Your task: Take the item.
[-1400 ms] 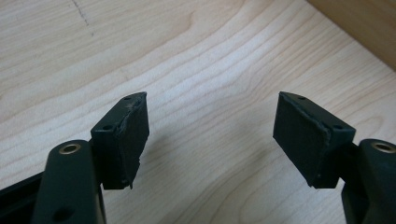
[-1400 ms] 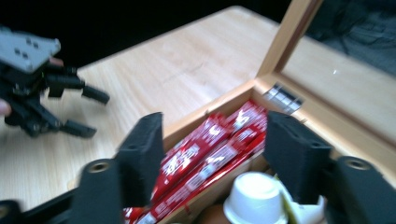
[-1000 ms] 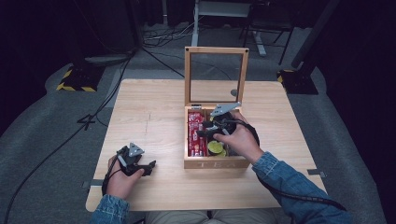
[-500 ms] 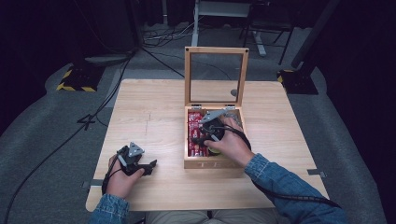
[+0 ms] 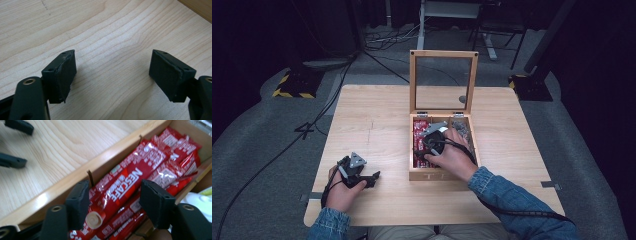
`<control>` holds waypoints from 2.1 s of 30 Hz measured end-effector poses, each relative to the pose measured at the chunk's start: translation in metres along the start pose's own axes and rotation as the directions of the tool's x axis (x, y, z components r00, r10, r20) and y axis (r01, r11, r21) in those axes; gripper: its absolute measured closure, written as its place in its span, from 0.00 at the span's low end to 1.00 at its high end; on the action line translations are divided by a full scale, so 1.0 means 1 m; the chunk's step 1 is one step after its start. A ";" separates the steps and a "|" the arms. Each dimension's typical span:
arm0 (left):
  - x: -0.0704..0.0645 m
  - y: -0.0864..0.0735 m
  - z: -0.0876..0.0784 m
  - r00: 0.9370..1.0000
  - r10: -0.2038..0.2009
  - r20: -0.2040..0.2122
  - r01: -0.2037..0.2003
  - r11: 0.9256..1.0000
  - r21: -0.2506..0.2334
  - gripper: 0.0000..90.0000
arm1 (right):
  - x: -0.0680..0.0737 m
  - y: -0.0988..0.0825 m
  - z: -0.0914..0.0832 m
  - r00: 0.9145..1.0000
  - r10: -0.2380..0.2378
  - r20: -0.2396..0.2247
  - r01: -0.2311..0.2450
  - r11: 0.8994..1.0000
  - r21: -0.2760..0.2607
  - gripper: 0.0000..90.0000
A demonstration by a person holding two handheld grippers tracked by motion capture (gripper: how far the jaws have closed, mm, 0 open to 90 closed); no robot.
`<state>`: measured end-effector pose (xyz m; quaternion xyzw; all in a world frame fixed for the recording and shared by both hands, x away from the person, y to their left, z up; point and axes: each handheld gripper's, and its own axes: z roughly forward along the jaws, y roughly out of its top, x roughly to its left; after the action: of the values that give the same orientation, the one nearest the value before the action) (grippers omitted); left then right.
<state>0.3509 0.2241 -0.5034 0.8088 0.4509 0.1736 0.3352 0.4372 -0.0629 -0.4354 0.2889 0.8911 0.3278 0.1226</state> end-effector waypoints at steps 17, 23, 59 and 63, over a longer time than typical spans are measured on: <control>0.000 0.000 0.000 1.000 0.001 0.002 -0.001 1.000 0.002 0.24 | 0.000 0.000 -0.006 0.997 0.077 0.014 -0.077 0.996 0.036 0.87; 0.000 0.000 0.000 1.000 0.001 0.001 -0.001 1.000 0.001 0.24 | 0.001 0.002 -0.010 0.994 0.105 -0.007 -0.105 0.994 0.007 0.90; 0.006 0.006 0.005 1.000 0.017 0.016 -0.017 1.000 0.016 0.17 | -0.026 0.010 -0.094 0.993 0.113 -0.017 -0.114 0.970 -0.213 0.90; 0.006 0.005 0.006 1.000 0.016 0.014 -0.017 1.000 0.013 0.17 | -0.032 0.007 -0.100 0.993 0.119 -0.006 -0.117 0.968 -0.223 0.90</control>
<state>0.3605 0.2249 -0.5038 0.8159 0.4430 0.1679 0.3315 0.4248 -0.1287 -0.3544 0.3272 0.8294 0.4312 0.1379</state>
